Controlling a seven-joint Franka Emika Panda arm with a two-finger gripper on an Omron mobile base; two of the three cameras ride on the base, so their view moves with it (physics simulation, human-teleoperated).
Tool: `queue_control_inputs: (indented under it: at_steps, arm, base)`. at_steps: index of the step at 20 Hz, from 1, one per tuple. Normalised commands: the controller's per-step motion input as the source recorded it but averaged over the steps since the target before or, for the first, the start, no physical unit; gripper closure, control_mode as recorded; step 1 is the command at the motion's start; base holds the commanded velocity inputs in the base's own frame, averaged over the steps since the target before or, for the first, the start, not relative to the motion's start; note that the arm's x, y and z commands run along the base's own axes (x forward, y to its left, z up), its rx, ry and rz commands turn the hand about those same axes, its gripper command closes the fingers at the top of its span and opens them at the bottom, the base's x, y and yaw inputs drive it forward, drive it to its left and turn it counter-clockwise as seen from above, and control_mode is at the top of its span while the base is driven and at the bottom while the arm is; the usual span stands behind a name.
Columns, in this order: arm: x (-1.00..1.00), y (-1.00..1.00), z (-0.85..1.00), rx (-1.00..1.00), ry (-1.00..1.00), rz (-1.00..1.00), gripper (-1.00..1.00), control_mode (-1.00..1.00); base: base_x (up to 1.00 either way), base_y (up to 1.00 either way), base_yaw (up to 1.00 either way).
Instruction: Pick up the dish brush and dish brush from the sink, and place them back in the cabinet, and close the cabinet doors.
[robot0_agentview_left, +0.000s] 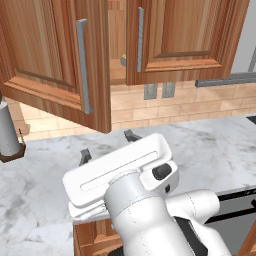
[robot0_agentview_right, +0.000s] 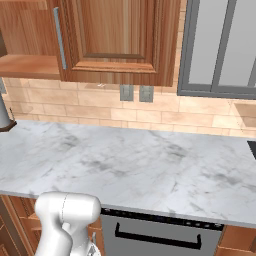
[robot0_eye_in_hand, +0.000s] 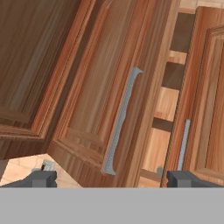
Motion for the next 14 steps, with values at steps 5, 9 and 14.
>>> queue_control_inputs:
  at_steps: [5,9,14]
  arm:
    - [0.12,0.00,-0.06,0.00,-0.03,0.00,-1.00,-1.00]
    - [0.12,0.00,-0.09,0.00,-0.04,0.00,-1.00,-1.00]
    - [0.20,0.00,-0.08,0.00,-0.04,0.00,-1.00,-1.00]
  base:
    - [0.00,0.00,0.00]
    - [0.00,0.00,0.00]
    - [0.00,0.00,0.00]
